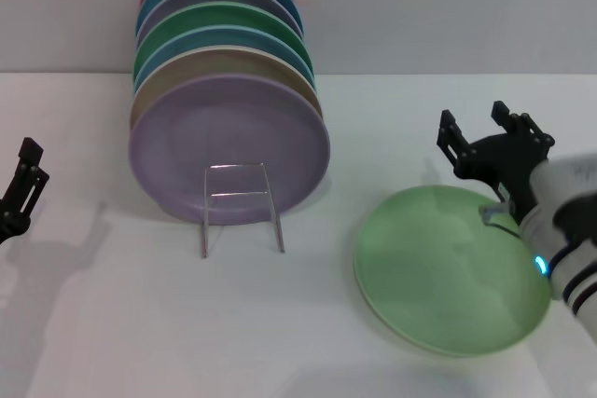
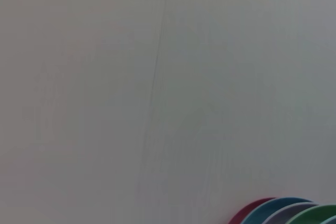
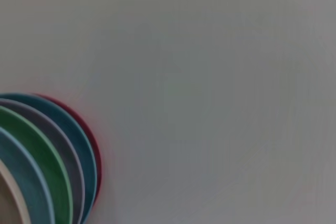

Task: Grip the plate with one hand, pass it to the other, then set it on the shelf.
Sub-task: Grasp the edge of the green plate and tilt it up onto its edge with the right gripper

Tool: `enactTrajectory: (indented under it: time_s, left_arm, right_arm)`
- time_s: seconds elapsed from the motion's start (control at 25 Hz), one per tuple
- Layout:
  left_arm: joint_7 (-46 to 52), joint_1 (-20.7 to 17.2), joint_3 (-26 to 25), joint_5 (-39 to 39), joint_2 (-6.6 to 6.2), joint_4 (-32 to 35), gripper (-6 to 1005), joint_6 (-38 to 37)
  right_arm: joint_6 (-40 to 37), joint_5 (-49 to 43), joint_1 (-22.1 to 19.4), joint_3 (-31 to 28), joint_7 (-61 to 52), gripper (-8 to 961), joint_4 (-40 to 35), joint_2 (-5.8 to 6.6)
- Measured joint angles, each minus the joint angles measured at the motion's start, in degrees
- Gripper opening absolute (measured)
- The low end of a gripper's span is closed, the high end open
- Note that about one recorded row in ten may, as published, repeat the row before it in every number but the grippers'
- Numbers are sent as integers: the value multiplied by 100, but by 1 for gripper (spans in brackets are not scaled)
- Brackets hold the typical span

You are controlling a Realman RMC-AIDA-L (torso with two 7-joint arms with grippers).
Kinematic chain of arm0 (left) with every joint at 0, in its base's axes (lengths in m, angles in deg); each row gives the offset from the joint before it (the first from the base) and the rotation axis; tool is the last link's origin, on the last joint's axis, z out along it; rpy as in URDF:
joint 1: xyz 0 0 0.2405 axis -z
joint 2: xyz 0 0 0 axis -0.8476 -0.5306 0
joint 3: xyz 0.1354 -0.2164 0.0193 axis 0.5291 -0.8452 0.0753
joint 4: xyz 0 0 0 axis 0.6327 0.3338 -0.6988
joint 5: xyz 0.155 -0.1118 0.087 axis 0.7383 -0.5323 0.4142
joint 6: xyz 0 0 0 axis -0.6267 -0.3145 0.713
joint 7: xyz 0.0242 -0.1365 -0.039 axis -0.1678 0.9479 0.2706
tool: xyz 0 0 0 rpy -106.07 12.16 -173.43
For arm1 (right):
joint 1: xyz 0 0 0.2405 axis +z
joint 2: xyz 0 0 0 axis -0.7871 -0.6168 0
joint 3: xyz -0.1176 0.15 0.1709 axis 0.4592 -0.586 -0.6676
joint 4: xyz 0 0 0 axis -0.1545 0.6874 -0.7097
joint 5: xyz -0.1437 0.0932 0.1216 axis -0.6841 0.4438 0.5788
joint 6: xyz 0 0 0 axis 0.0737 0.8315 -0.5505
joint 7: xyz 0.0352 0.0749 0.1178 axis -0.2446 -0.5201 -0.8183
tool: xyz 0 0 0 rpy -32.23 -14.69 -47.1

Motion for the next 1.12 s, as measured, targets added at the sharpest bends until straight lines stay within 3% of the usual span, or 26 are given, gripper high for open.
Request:
enactTrajectory:
  time_s: [0.16,0.28,0.44,0.72,0.88,1.12]
  left_arm:
    - [0,23,0,-1,0,-2,833,0]
    - [0,39,0,0,8,-17,832,7]
    - [0,43,-4,0,10,-34,831,9]
    - [0,58,-71,-1,19,-60,829,31]
    - [0,64,-77,0,27,-129,827,113]
    - [13,85,-70,-1,27,-149,826,242]
  right_arm:
    - [1778,-3,-564,-1217,724,653,887,-93]
    - [3582,-54,-958,-2498,1130,653,1435,-320]
    - [5786,-422,-1116,-4173,1169,652,1814,-582]
    - [8131,-1160,-817,-5976,884,652,2183,-578]
    - [9149,-1619,-600,-6591,734,651,2432,-557]
    - [10356,-1948,-334,-7031,415,650,2690,-419]
